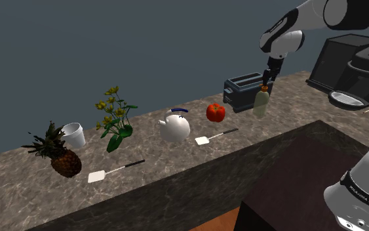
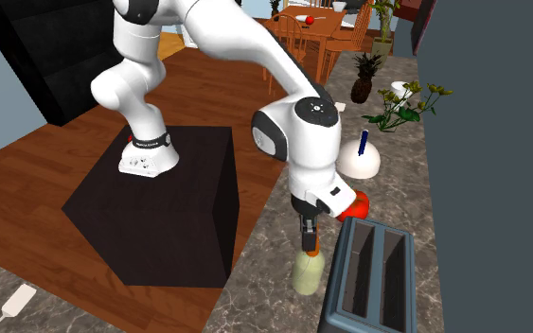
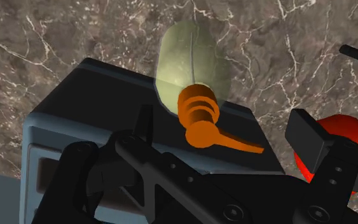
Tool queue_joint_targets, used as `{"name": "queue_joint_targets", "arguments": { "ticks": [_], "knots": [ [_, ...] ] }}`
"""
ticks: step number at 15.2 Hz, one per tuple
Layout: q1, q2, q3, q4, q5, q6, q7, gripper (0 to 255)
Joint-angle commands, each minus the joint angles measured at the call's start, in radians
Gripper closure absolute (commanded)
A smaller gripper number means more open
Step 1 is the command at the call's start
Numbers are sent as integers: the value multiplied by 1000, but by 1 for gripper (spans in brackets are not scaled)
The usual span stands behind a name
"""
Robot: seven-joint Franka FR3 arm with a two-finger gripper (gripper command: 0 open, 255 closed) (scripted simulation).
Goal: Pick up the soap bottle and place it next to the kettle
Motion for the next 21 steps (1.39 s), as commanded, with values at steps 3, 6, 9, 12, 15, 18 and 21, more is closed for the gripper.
{"name": "queue_joint_targets", "arguments": {
  "ticks": [3, 6, 9, 12, 15, 18, 21],
  "knots": [
    [-23, 62, 16, 37, 28, 25, -20, 0],
    [-29, 89, 25, 36, 39, 52, -27, 0],
    [-31, 103, 30, 37, 46, 65, -31, 0],
    [-31, 104, 30, 37, 46, 65, -31, 0],
    [-31, 103, 30, 37, 45, 65, -31, 0],
    [-31, 103, 30, 37, 45, 65, -31, 255],
    [-31, 103, 29, 37, 45, 65, -31, 255]
  ]
}}
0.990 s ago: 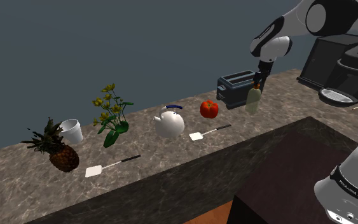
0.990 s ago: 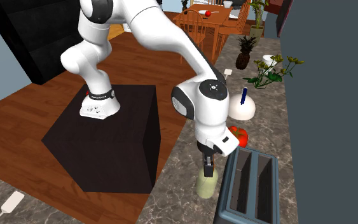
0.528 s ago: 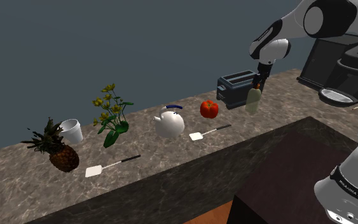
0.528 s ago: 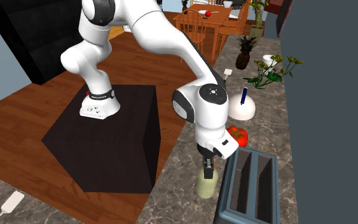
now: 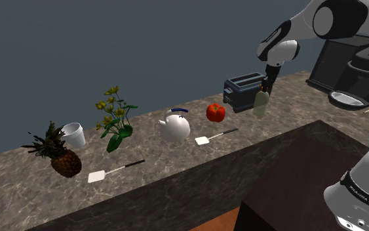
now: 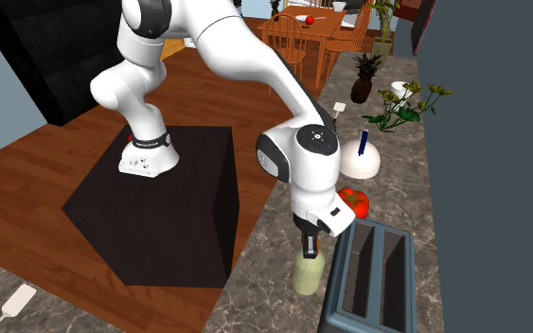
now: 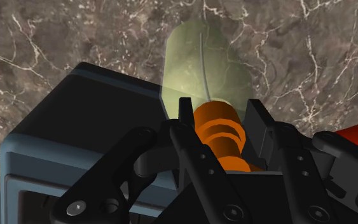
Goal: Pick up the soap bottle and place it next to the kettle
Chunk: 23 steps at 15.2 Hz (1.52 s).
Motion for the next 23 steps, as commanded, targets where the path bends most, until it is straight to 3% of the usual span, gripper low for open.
{"name": "queue_joint_targets", "arguments": {
  "ticks": [1, 5, 23],
  "knots": [
    [0, 0, 0, 0, 0, 0, 0, 255],
    [0, 0, 0, 0, 0, 0, 0, 255],
    [27, -134, -43, 47, -67, -174, 47, 255]
  ]
}}
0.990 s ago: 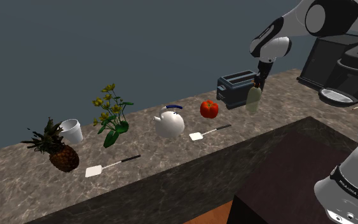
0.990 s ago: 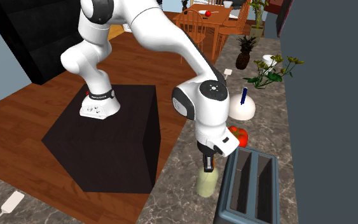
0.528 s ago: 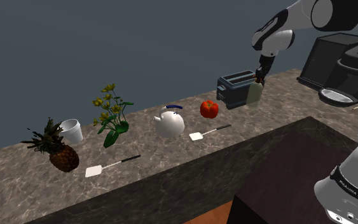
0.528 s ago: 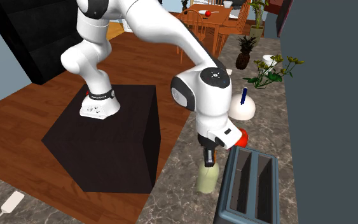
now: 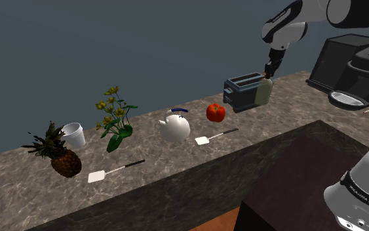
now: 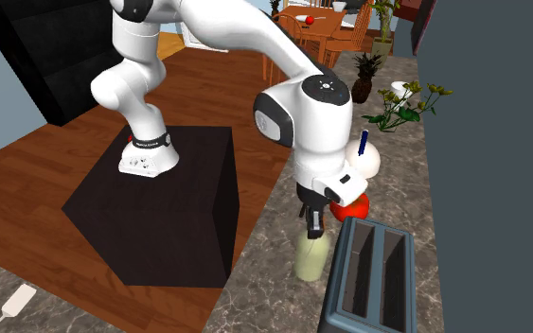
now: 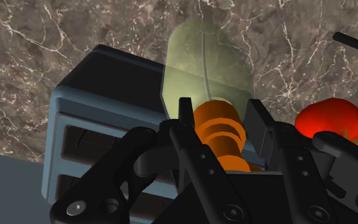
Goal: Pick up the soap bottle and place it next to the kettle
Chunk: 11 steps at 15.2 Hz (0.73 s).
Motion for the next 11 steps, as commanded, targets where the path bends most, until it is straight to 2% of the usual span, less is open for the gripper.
{"name": "queue_joint_targets", "arguments": {
  "ticks": [1, 11],
  "knots": [
    [4, -16, -4, 5, -8, -20, 6, 255],
    [10, -67, -19, 67, -37, -129, 28, 255]
  ]
}}
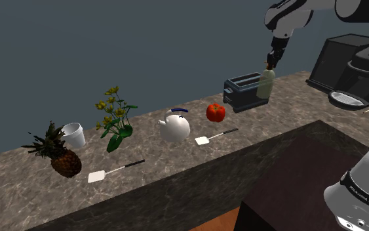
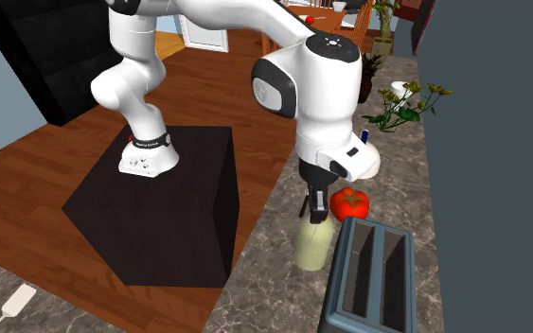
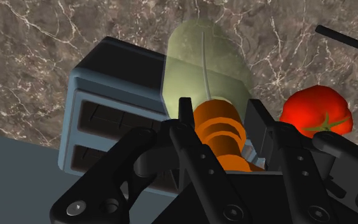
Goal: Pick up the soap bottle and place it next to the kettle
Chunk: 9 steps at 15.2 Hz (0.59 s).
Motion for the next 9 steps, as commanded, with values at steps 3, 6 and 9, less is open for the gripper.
{"name": "queue_joint_targets", "arguments": {
  "ticks": [3, 6, 9],
  "knots": [
    [1, -18, -5, 31, -10, -47, 8, 255],
    [1, -28, -8, 57, -16, -82, 13, 255],
    [0, -36, -10, 86, -22, -118, 18, 255]
  ]
}}
